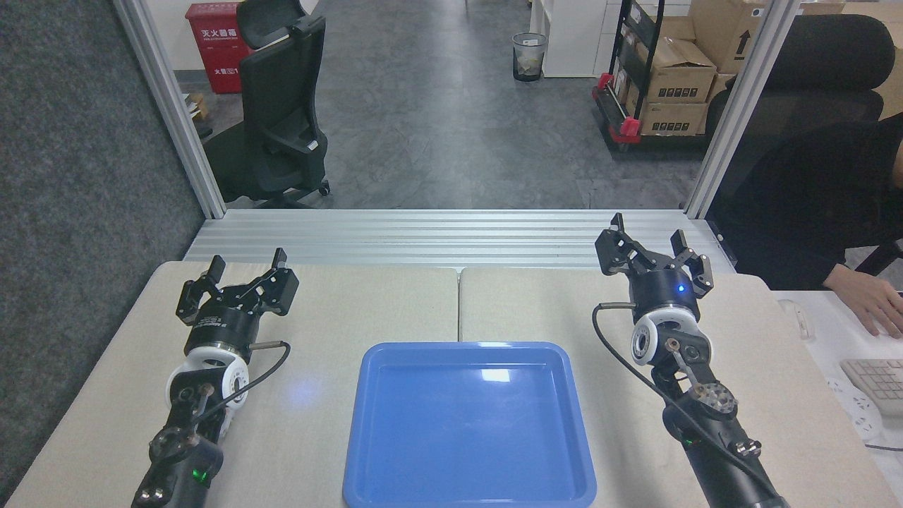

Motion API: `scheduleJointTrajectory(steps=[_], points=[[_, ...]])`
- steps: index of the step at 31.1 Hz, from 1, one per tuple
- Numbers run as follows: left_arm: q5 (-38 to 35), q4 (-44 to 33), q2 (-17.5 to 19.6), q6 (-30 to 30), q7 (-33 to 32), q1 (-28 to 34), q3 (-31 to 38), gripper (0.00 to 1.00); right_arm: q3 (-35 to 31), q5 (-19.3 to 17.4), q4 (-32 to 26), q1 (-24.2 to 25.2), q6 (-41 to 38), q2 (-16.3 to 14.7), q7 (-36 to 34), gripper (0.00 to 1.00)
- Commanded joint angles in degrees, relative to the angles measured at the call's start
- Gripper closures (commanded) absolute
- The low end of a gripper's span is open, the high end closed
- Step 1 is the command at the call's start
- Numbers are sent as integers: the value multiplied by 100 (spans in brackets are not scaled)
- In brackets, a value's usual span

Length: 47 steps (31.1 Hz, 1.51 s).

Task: Pick up switch part and place in tray
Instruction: 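Open the left gripper and lower it toward the table near the robot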

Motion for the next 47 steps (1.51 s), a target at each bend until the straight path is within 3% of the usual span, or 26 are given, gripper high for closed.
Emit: scheduleJointTrajectory(steps=[1,13,19,29,47], points=[[309,82,-10,7,-20,25,27,0,0,0,-2,0,5,5,1,0],[390,91,-19,77,-12,-45,44,0,-9,0,-2,0,-4,5,1,0],[873,108,-1,183,-3,8,35,0,0,0,-2,0,5,5,1,0],[820,108,271,183,-3,-28,9,0,9,0,-2,0,5,-4,1,0],[847,73,280,166,-3,-36,9,0,9,0,-2,0,5,-4,1,0]])
